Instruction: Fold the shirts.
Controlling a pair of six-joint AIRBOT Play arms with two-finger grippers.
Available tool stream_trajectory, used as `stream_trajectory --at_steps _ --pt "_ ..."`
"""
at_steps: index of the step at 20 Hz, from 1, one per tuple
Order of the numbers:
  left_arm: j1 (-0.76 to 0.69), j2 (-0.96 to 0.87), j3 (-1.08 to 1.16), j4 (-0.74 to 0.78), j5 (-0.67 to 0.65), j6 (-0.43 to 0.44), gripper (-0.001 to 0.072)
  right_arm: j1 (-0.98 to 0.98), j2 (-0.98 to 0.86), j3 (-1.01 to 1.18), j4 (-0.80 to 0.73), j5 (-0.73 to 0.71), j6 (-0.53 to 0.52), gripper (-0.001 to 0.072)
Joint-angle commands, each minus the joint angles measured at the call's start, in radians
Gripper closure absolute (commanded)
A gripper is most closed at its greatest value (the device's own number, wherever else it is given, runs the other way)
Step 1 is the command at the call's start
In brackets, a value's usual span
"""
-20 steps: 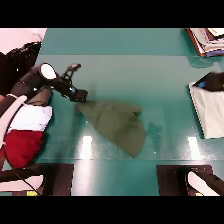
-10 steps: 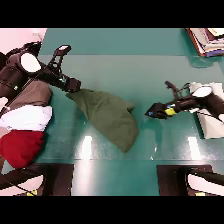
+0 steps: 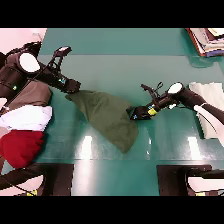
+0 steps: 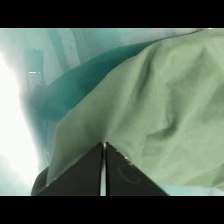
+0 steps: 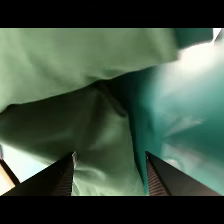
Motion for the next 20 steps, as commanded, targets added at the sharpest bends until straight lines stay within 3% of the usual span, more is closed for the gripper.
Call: stream_trajectory --at_steps 1,7,9,10,11,12,16,20 --pt "0.001 0.001 0.001 0.000 -0.003 0.000 0.0674 0.021 0.040 0.010 -0.045 0.016 -0.002 0.0211" --pt "0.001 0.001 0.001 0.000 -0.008 0.000 0.0674 0.105 -0.001 0.011 -0.042 0.037 -0.002 0.0214" --pt "0.001 0.001 0.001 0.000 -0.016 0.000 0.0674 0.137 -0.002 0.011 -0.045 0.019 -0.002 0.0283" --pt "0.001 0.001 0.001 0.000 -0.021 0.000 0.0674 0.148 -0.002 0.011 -0.045 -0.002 -0.002 0.0328" --pt "0.001 0.001 0.001 0.000 -0.023 0.000 0.0674 0.152 -0.002 0.011 -0.050 -0.017 -0.003 0.0553" --pt "0.001 0.002 0.001 0.000 -0.027 0.000 0.0674 0.151 -0.001 0.011 -0.064 -0.027 -0.002 0.0692" --pt "0.001 0.077 0.058 0.081 -0.026 -0.028 0.0675 0.090 0.120 0.022 -0.131 -0.037 0.022 0.0694" --pt "0.001 0.248 0.275 0.111 -0.026 -0.028 0.0675 -0.031 0.365 0.205 -0.212 -0.040 0.096 0.0695"
